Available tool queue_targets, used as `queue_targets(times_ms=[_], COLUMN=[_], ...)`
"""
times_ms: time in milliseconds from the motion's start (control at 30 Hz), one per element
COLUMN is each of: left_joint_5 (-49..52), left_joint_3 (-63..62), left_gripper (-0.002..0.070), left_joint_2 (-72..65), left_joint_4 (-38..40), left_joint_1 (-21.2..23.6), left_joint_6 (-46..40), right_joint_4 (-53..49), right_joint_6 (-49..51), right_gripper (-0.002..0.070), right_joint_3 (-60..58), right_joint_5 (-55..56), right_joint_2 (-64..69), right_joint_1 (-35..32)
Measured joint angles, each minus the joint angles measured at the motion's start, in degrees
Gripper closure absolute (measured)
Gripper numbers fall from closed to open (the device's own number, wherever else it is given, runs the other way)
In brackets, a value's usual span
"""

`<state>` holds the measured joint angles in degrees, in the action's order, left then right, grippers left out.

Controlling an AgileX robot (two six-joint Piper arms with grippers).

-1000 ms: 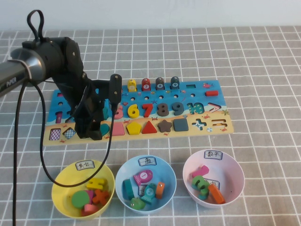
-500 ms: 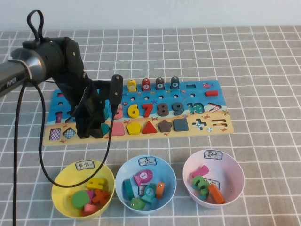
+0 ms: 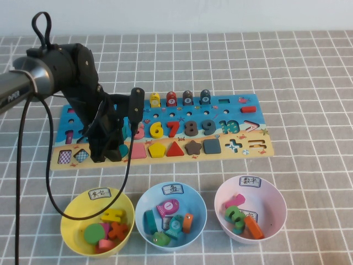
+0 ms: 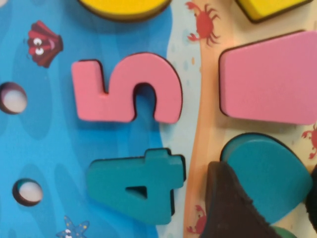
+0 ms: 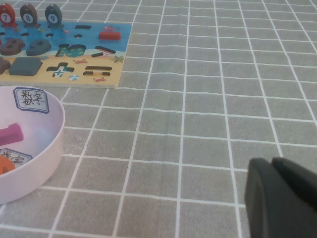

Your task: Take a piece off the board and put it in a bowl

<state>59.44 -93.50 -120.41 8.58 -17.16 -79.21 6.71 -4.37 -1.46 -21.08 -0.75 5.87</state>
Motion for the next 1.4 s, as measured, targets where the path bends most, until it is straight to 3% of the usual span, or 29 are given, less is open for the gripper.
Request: queue_targets(times_ms=[633, 767, 900, 1233, 1400], left_joint_5=[3.55, 5.79, 7.10, 10.43, 10.55], left_joint_3=[-4.17, -4.44, -4.44, -4.52, -4.52], left_gripper=[0.0393, 0.0393, 0.0393, 0.0393, 0.0393], left_joint_2=[1.07, 1.95, 4.23, 9.53, 10.70], left_joint_4=[2.27, 2.36, 2.36, 2.49, 2.49], left_joint_1=[0.00, 0.00, 0.00, -0.95, -1.96], left_joint_6=[0.44, 4.11, 15.61, 54.57, 63.58], right_joint_4=[0.00, 0.00, 0.00, 0.00, 0.00], right_joint_6=[0.00, 0.00, 0.00, 0.00, 0.00], right_gripper=[0.0694, 0.0694, 0.0694, 0.0694, 0.0694], right_joint_3=[0.00, 0.00, 0.00, 0.00, 0.00], right_joint_5=[0.00, 0.00, 0.00, 0.00, 0.00], right_joint_2=[0.00, 0.00, 0.00, 0.00, 0.00], right_joint_1=[0.00, 0.00, 0.00, 0.00, 0.00])
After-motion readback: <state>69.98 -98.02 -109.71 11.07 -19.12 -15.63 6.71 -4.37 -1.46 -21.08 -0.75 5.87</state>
